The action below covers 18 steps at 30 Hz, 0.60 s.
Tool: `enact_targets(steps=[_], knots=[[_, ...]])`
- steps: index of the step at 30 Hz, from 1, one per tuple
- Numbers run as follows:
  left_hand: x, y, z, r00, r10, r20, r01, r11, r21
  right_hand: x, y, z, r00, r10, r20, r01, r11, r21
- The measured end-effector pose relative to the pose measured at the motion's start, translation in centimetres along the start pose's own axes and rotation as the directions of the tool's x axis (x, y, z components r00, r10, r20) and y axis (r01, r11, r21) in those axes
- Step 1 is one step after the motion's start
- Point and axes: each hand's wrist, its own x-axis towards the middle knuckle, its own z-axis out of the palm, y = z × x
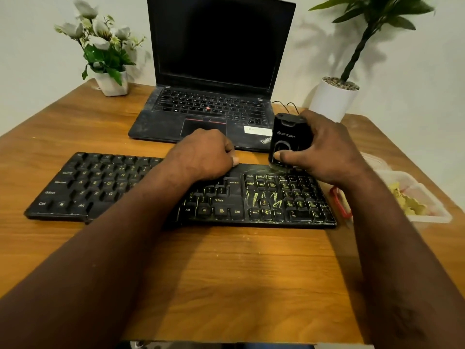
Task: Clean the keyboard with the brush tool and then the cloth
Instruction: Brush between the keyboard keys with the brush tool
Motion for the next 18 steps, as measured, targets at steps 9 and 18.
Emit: enact_targets(steps=[9, 18], knots=[[0.0, -0.2, 0.0, 1.0, -0.014, 0.0, 0.014, 0.999, -0.035, -0.4, 0.0, -0.9, 0.999, 0.042, -0.003, -0.043, 0.999, -0.02], [0.1, -0.4, 0.0, 0.999, -0.037, -0.001, 0.037, 0.994, -0.099, -0.7, -0.6, -0.6, 0.999, 0.048, 0.019, -0.049, 0.999, 0.014]])
